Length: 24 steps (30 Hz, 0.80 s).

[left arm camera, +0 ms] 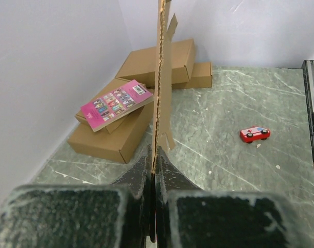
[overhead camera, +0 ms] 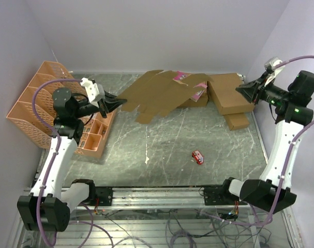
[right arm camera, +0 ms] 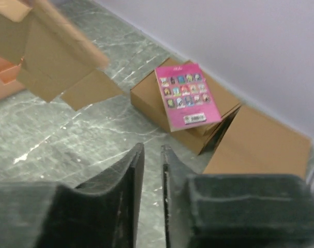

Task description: Fold the paper box

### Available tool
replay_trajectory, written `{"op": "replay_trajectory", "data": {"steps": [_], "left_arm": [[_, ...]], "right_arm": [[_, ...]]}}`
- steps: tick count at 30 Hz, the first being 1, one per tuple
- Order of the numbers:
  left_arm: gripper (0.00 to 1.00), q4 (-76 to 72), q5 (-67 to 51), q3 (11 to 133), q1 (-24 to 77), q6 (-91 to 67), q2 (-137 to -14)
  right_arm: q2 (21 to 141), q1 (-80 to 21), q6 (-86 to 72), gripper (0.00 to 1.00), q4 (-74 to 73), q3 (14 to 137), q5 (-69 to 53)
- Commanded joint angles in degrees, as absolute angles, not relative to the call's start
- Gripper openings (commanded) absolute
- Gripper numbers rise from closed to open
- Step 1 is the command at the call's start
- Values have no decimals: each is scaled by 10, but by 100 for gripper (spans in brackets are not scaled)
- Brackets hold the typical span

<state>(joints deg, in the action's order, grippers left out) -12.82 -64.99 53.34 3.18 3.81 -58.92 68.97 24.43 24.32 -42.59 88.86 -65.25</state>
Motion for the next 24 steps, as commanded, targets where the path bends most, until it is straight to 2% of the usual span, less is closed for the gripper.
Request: {"op": "replay_trajectory", "data": {"steps": [1, 7, 12, 19, 24], "left_arm": [[7, -172, -677, 526, 26, 50, -568], [7, -239, -703, 515, 26, -10, -557], [7, -314, -713, 505, 26, -71, -567], [7, -378, -722, 502, 26, -122, -583], [7, -354, -718, 506, 25, -104, -584]], "right_arm": [[707, 256, 198, 15, -329, 838, -659], [740, 249, 155, 16, -323, 844, -756], [750, 227, 199, 19, -403, 851, -824], [739, 158, 228, 22, -446, 851, -803], [732, 127, 254, 22, -480, 862, -793]]}}
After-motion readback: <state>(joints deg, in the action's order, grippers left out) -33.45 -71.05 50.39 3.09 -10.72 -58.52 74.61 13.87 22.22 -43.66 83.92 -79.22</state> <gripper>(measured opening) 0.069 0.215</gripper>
